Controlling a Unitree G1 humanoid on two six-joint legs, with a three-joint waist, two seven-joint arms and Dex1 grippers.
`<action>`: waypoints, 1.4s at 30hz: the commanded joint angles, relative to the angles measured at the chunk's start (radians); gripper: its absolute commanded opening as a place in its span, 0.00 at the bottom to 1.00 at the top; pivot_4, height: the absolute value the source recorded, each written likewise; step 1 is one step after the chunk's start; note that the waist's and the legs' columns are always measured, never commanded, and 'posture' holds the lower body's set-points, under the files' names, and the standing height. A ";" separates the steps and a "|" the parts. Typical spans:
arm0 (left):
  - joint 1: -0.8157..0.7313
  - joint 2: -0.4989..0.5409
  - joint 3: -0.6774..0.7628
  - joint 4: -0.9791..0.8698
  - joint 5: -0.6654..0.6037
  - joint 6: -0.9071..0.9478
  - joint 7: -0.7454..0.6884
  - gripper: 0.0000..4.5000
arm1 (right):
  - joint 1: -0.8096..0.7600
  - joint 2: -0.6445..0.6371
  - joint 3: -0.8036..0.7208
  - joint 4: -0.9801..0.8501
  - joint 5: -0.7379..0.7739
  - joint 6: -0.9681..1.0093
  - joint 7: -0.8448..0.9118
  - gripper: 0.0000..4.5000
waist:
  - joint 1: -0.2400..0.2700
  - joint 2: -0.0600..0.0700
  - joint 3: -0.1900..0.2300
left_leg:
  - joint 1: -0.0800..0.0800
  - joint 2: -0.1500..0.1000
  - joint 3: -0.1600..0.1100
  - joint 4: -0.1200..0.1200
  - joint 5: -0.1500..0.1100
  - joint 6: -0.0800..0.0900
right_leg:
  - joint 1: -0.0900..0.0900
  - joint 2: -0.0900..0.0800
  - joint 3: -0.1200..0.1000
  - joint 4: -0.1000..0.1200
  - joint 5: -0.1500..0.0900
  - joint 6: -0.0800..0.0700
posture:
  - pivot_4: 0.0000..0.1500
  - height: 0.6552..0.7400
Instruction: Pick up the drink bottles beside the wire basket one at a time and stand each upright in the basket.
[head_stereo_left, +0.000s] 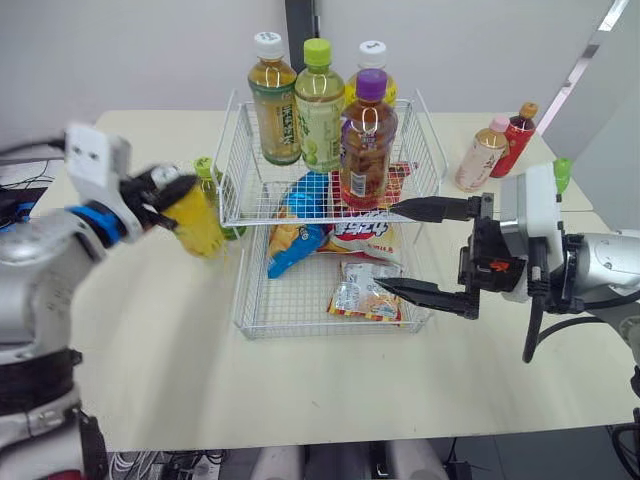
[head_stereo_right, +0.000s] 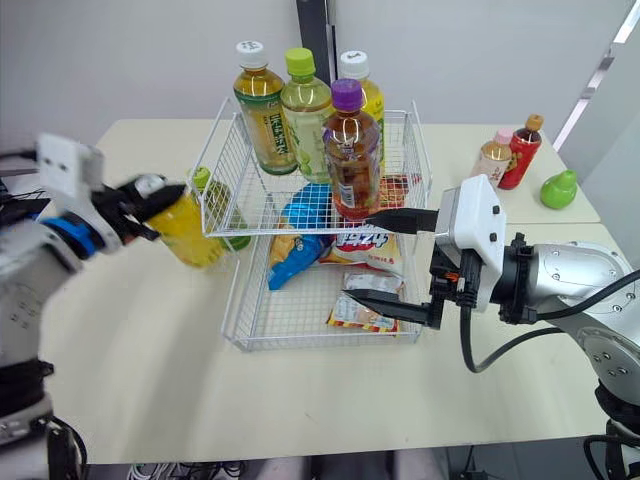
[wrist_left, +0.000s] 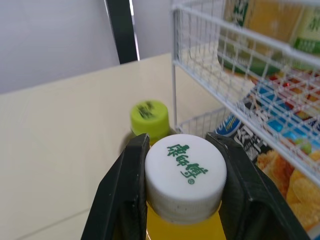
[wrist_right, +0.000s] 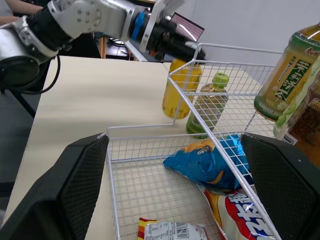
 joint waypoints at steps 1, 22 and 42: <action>-0.163 0.117 0.051 0.058 -0.076 0.048 -0.067 0.30 | -0.010 -0.012 -0.043 0.020 -0.040 -0.057 0.025 1.00 | -0.001 0.000 0.000 | 0.000 0.000 0.000 0.000 0.000 0.000 | 0.000 0.000 0.000 0.000 0.000 0.000 | 1.00 1.00; -1.045 0.056 -0.396 0.512 -0.055 0.276 -0.449 0.30 | -0.040 -0.013 -0.007 0.040 -0.073 -0.040 0.013 1.00 | -0.008 0.001 0.001 | -0.001 0.000 0.000 0.000 0.000 0.000 | -0.001 0.000 0.000 0.001 0.000 0.001 | 1.00 1.00; -0.795 -0.182 -0.449 0.415 0.045 0.070 -0.454 0.30 | -0.076 0.006 0.014 0.008 -0.080 0.047 -0.102 1.00 | -0.006 0.001 0.001 | -0.002 0.000 0.000 0.001 0.000 0.000 | -0.002 0.000 0.001 0.002 0.000 0.000 | 1.00 1.00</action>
